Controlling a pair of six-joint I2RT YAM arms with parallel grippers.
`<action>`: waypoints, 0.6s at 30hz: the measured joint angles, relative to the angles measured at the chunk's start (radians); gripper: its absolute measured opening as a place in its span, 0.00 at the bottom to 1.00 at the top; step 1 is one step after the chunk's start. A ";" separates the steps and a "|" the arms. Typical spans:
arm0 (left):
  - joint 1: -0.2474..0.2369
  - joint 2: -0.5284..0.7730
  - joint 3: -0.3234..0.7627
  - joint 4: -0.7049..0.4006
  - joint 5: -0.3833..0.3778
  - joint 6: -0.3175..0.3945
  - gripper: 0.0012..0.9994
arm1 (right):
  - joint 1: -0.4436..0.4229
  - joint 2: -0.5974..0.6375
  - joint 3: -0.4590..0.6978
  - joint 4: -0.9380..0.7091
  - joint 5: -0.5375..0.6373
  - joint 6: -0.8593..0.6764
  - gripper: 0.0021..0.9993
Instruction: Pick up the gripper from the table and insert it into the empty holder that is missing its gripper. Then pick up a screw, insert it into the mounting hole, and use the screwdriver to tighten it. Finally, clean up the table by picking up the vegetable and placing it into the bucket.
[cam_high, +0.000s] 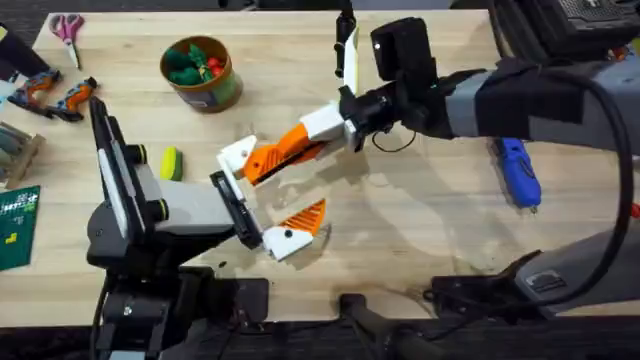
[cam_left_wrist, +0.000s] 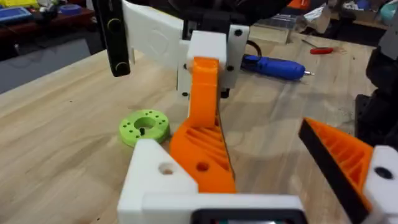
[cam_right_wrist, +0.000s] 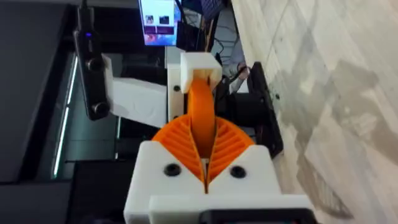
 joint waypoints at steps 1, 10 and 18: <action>0.000 0.000 0.000 0.000 -0.001 0.000 0.99 | 0.000 0.002 0.000 0.010 0.003 0.003 0.01; 0.000 0.020 0.000 0.000 -0.003 -0.019 0.99 | 0.009 0.083 0.000 0.203 0.003 0.047 0.01; 0.001 0.020 0.000 0.000 -0.011 -0.026 0.99 | 0.019 0.091 0.000 0.279 0.045 0.127 0.01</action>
